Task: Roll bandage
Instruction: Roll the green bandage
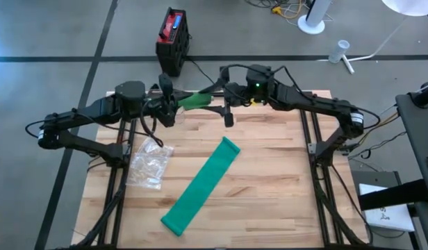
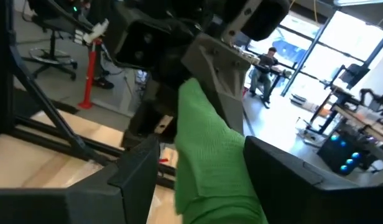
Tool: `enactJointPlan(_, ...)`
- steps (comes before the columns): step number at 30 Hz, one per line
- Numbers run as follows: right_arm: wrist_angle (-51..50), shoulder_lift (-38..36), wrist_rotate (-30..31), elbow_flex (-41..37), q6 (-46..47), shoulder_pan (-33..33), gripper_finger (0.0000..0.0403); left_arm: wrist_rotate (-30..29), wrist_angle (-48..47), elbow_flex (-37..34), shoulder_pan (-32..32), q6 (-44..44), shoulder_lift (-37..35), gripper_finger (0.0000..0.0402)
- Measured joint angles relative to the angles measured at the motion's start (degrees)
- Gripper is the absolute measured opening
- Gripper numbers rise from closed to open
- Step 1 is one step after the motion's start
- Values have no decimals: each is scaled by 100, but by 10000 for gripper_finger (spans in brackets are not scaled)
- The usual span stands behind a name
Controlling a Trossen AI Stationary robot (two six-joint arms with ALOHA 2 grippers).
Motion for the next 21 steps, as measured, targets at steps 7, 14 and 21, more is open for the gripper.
enactJointPlan(7, -114, 144, 24, 0, -295, -47, 215, 0, 66, 0, -126, 234, 32, 49)
enactJointPlan(14, -114, 145, 20, -4, -405, -47, 195, -8, 95, 0, -135, 82, 32, 50)
enactJointPlan(21, -118, 125, 144, 4, -633, -40, 108, -38, 148, 0, -131, -749, 30, 82)
